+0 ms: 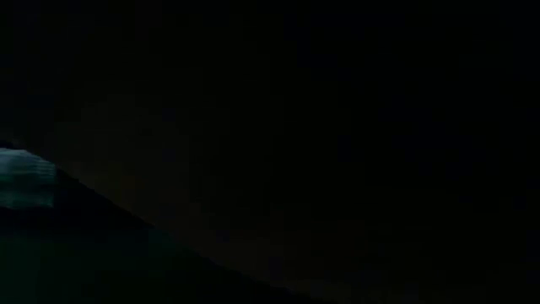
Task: Fold Laundry from Bin
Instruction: Fold the brown shorts from the red laundry bin
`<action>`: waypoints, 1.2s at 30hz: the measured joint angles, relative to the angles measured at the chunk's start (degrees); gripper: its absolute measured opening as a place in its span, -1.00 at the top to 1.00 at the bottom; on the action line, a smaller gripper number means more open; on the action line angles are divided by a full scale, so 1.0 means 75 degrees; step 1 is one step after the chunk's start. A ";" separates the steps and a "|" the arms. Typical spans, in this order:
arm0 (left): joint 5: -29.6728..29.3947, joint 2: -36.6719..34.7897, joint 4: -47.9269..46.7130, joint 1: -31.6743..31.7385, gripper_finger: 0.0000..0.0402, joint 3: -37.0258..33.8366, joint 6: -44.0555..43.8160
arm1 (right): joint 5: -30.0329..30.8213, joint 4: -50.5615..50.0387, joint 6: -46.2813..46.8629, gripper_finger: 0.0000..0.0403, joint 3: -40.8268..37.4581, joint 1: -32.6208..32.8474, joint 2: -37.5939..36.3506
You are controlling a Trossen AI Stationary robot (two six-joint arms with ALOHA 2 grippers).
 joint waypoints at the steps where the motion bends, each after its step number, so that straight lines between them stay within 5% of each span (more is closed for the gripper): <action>1: 0.0000 0.0000 -0.0010 -0.0001 0.22 0.0000 0.0000 | -0.0143 -0.0019 0.0006 -0.10 -0.0002 0.0005 0.0087; 11: -0.0003 0.0000 -0.0057 -0.0031 0.22 0.0000 -0.0003 | -0.0218 -0.0039 0.0014 -0.02 -0.0009 0.0014 0.0759; 24: -0.0006 0.0000 -0.0057 -0.0036 0.22 0.0000 -0.0024 | -0.0193 -0.0274 0.0038 0.96 0.0139 0.0014 0.0764; 28: -0.0006 0.0000 -0.0057 -0.0036 0.22 0.0000 -0.0026 | -0.0192 -0.0261 0.0047 0.90 0.0219 0.0014 0.0764; 36: -0.0006 0.0000 -0.0054 -0.0036 0.22 0.0000 -0.0029 | -0.0192 -0.0295 0.0272 0.44 0.0219 0.0014 0.0764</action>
